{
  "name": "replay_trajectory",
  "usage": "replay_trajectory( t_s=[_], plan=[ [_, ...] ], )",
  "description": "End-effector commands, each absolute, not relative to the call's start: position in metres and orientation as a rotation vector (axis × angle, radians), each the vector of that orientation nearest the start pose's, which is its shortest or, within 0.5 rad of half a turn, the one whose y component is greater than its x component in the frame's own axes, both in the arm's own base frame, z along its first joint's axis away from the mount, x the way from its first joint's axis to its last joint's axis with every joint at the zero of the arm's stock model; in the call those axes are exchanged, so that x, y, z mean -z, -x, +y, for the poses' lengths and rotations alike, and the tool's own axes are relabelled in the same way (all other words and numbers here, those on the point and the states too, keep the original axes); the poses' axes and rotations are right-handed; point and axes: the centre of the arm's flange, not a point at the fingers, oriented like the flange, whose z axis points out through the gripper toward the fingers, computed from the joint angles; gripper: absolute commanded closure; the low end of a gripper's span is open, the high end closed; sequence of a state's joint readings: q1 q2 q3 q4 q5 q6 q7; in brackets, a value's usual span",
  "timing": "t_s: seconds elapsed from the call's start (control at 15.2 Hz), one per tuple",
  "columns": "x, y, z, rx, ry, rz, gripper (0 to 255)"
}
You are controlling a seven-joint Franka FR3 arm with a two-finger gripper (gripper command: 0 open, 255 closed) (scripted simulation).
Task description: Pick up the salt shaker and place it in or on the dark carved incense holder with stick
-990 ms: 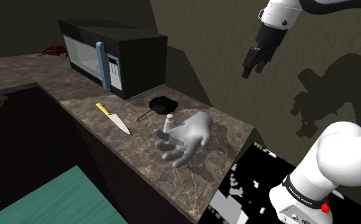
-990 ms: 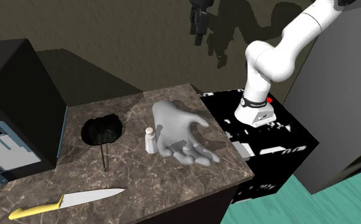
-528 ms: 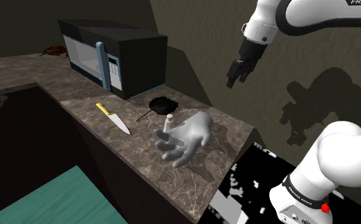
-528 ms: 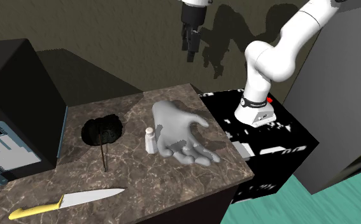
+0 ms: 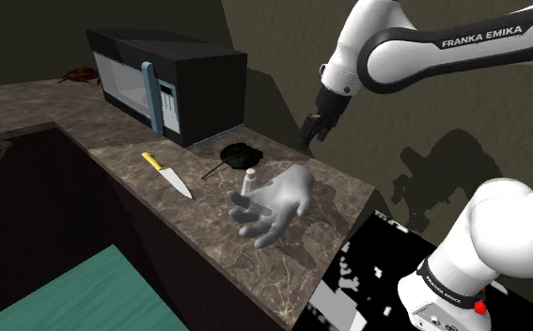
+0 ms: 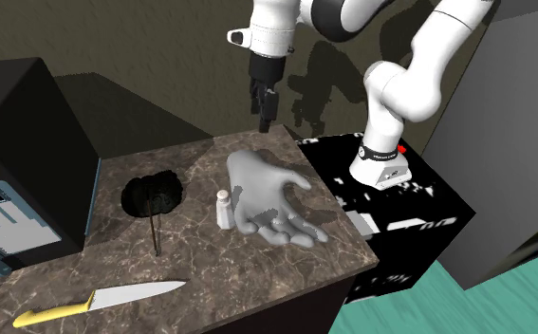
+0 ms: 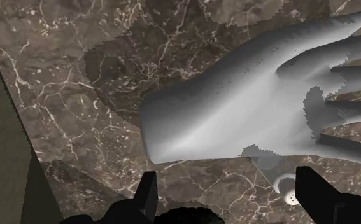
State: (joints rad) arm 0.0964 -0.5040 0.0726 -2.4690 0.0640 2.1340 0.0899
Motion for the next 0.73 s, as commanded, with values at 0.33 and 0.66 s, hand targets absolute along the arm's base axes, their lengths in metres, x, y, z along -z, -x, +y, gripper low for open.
replay_trajectory(
  t_s=[0.33,0.66],
  plan=[
    [-0.425,-0.447,0.117,0.307,3.025,-0.172,0],
    [-0.384,-0.478,0.151,0.34,2.979,-0.244,0]
  ],
)
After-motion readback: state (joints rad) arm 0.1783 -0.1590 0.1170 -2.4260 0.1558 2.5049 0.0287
